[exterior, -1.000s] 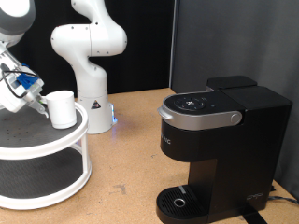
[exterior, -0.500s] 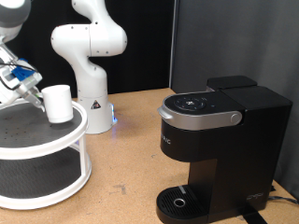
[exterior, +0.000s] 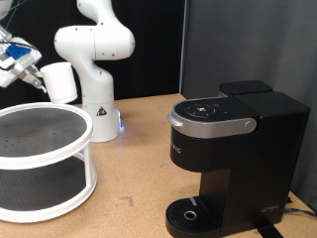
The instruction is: Make a cup of coffee with the keurig machine
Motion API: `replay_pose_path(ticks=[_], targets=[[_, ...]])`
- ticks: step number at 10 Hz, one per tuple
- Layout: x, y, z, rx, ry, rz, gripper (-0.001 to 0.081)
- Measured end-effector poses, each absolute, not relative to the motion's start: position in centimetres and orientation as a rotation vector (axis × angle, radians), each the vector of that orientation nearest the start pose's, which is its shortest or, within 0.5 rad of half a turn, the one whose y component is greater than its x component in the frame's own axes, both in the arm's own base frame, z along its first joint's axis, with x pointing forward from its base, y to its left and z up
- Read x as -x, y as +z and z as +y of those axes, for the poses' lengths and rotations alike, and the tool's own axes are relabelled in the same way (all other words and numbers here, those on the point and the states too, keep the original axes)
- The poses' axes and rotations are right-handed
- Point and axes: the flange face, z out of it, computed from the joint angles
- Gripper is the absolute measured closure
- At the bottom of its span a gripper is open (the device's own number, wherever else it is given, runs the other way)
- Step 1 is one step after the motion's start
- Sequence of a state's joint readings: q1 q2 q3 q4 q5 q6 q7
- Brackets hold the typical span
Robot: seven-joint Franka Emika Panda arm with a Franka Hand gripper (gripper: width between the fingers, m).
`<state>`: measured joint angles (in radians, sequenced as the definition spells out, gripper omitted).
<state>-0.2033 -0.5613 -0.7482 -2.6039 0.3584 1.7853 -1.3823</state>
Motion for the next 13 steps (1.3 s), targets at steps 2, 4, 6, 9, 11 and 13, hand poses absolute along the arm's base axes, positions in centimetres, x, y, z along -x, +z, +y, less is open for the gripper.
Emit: replay_pose_path(ticks=[2,4,6,9,11,13], targets=[[-23.4,39.2,-26.0,2.366,-0.545,-0.527,0.0739],[-23.6,39.1,-25.7,2.361,-0.545,-0.523,0.0739],[-24.6,39.5,-24.8,2.380,-0.506,-0.512,0.0739],[-27.8,40.5,-22.2,2.432,-0.454,-0.421,0.0739],[-30.4,40.9,-20.4,2.480,-0.479,-0.331,0.0739],[-32.9,41.0,-18.2,2.516,-0.515,-0.301,0.0739]])
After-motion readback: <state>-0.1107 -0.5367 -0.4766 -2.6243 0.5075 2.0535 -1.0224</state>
